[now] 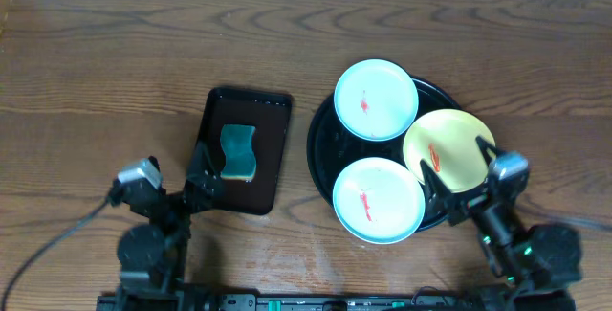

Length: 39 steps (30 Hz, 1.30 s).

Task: Clean dirty plates on tray and stack at the side
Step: 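Move left gripper to the sponge and right gripper to the yellow plate rim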

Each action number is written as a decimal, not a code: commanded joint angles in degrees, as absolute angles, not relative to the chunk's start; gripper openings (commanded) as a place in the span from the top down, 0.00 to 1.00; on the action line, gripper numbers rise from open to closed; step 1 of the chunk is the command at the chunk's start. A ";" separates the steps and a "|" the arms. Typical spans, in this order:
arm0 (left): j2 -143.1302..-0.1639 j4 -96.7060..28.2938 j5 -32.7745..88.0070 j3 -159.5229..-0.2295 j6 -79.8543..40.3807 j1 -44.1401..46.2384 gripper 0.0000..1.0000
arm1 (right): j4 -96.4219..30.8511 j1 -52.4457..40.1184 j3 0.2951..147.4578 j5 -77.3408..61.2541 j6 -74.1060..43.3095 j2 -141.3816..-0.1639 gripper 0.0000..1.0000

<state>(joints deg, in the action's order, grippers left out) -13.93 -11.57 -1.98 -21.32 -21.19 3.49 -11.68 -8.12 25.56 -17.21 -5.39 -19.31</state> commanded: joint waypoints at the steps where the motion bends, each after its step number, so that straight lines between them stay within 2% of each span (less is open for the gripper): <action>1: -25.10 -17.85 4.34 -33.34 -21.45 3.68 0.02 | -18.90 -8.19 37.60 -17.87 -4.14 -30.72 0.01; 6: -42.33 -34.24 11.86 -52.05 -21.47 3.68 0.02 | -33.87 -8.19 53.91 -22.68 -3.01 -49.91 0.01; 10: -54.89 -50.09 13.08 -65.80 -21.47 3.68 0.02 | -43.48 -8.19 63.57 -27.53 -2.11 -63.11 0.01; 17: -62.50 -58.26 14.28 -69.52 -20.58 3.66 0.02 | -46.33 -8.21 65.65 -33.69 -2.92 -70.52 0.01; 19: -62.92 -59.57 15.99 -69.52 -20.56 3.66 0.02 | -49.87 -8.19 65.58 -30.06 -3.01 -70.50 0.16; 24: -62.70 -58.76 16.34 -69.52 -20.58 3.64 0.02 | -61.36 -8.36 61.78 -15.29 -9.69 -70.54 0.30; 28: -62.70 -56.47 16.29 -69.52 -20.60 3.62 0.02 | -56.14 -8.36 51.42 -14.63 -14.50 -70.59 0.33; 33: -62.70 -55.22 16.51 -69.52 -20.58 3.62 0.02 | -45.28 -8.36 39.59 -16.43 -17.74 -72.03 0.42; 39: -62.76 -55.22 16.49 -69.52 -20.60 3.62 0.02 | -39.62 -8.36 34.89 -16.97 -17.56 -75.35 0.52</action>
